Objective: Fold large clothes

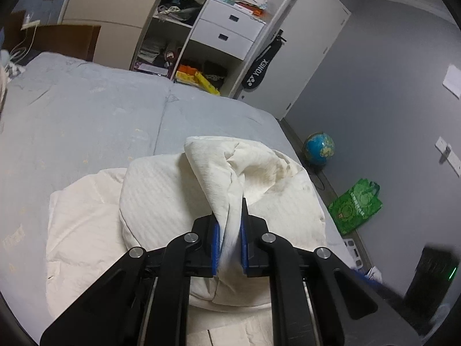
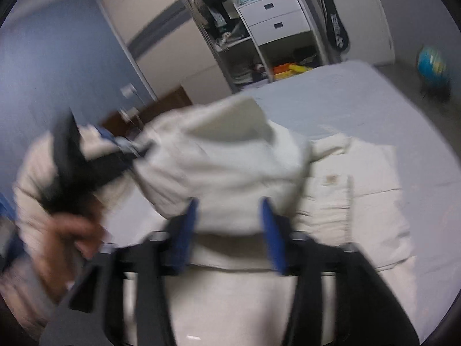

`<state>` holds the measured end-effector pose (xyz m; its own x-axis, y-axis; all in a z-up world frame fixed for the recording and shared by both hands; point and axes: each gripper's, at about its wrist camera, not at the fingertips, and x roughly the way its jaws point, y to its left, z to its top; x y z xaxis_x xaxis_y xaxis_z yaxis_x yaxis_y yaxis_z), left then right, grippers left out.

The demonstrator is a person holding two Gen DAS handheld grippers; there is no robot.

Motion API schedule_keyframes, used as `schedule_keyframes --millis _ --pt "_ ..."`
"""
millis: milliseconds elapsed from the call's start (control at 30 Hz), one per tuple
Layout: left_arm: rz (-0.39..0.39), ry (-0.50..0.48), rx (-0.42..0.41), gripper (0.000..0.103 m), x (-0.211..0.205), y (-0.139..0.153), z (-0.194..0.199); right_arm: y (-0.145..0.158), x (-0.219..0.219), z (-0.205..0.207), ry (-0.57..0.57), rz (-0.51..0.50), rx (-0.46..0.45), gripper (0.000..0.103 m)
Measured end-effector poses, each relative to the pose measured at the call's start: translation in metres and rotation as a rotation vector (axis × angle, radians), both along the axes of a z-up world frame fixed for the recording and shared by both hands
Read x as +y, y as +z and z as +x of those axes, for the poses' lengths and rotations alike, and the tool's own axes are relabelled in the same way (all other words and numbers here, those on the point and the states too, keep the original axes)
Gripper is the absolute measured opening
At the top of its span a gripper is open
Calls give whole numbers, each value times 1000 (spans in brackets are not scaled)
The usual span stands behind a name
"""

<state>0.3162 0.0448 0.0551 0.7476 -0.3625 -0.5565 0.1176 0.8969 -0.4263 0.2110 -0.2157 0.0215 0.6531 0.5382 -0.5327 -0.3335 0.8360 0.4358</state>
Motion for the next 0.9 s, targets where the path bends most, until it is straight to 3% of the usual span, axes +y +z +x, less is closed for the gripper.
schedule_keyframes --millis 133,300,367,433,633,733,900 --pt "32 -29 -7 11 -14 -5 -20 30 23 35 15 24 60 58" --pt "-2 -34 7 11 -21 -14 -35 17 59 80 50 -60 202 57" --pt "13 -38 4 11 -22 -14 -40 9 72 84 81 -101 202 23" --pt "-18 -33 5 13 -16 -13 -43 10 70 78 88 -78 167 11" --pt "-93 -5 -15 14 -9 -8 -52 17 37 40 20 75 49 7" --pt "-138 12 9 14 -7 -22 -63 -2 25 25 -11 125 67 6" --pt "-157 20 79 18 -7 -58 -83 -33 18 6 -30 125 128 5"
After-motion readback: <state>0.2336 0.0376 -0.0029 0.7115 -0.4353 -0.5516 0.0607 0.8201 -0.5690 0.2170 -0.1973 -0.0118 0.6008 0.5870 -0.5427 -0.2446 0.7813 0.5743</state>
